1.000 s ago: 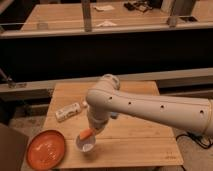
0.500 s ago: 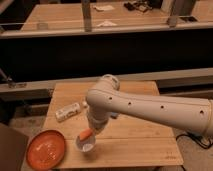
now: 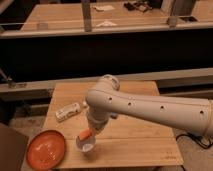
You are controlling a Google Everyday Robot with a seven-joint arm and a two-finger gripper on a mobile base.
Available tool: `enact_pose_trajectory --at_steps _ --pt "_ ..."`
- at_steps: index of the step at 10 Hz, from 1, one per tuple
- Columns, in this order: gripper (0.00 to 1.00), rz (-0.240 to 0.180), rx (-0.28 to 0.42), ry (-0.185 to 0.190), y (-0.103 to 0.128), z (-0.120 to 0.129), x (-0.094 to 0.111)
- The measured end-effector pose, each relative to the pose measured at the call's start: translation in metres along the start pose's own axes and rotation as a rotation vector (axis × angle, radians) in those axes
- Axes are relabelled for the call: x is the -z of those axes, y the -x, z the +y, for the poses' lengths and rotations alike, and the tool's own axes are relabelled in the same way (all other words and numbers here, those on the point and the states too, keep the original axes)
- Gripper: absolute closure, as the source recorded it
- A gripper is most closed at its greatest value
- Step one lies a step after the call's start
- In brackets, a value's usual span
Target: Place the pepper in the ceramic cup
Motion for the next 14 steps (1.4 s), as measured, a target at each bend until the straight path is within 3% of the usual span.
enact_pose_trajectory --at_steps 14 --pt "0.99 0.013 0.047 -0.013 0.0013 -0.0015 0.0001"
